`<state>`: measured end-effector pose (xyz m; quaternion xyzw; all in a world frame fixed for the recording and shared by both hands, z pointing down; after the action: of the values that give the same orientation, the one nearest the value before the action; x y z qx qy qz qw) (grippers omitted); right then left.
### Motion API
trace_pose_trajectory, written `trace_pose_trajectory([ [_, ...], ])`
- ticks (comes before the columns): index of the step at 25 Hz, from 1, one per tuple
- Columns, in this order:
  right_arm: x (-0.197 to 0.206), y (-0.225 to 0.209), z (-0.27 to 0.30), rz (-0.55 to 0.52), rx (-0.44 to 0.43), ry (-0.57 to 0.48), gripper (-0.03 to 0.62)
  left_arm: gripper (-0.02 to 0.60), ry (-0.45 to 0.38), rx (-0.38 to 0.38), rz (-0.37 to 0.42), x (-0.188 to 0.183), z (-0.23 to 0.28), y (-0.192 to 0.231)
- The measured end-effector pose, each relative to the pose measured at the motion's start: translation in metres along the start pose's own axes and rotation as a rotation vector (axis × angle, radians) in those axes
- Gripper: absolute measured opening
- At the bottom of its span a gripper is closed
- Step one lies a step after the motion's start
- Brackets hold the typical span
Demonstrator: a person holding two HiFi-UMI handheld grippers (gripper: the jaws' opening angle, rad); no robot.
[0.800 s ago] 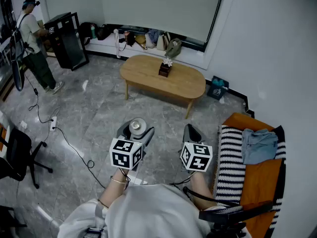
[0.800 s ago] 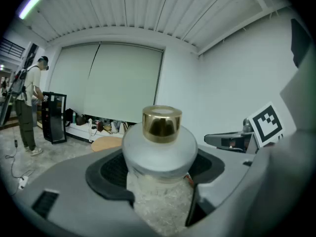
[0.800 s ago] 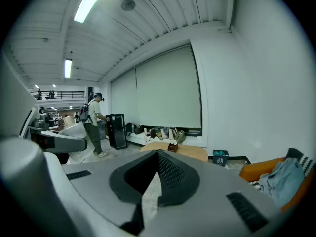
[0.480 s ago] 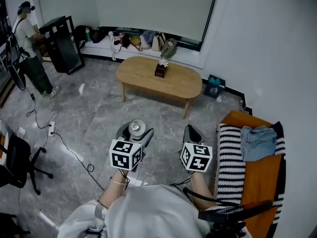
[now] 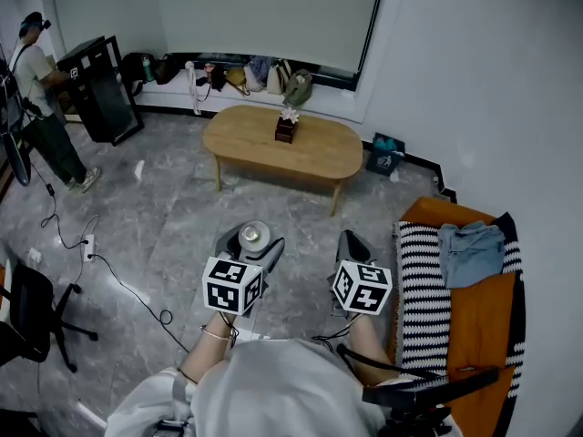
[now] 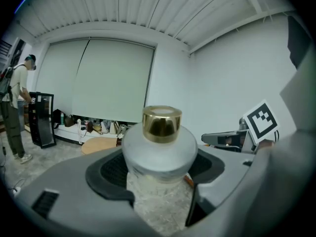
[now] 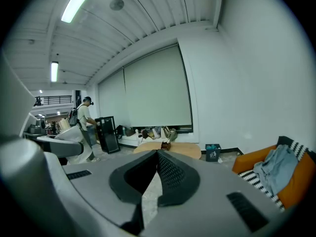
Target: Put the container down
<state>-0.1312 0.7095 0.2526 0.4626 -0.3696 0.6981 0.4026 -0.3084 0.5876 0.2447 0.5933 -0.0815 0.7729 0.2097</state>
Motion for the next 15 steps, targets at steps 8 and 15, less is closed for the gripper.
trace_pose_trajectory([
  [8, 0.012, -0.009, 0.006, 0.03, 0.048, 0.03, 0.023, 0.339, 0.019, 0.032, -0.006, 0.003, 0.019, 0.007],
  [15, 0.012, -0.025, 0.037, 0.04, 0.057, 0.052, 0.023, 0.339, 0.037, 0.035, -0.032, 0.007, 0.052, 0.019],
])
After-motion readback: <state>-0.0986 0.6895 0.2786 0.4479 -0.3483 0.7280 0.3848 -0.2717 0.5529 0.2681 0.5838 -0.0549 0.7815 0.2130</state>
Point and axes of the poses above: the fingertips, and each gripper's own axes: z forward along the fingers, y to its left, x out of its underside, the point moved 5 cm from there along -z, backward along the fingers, and after that the axes turned 1 degree about -x, right-handed, at the moved point
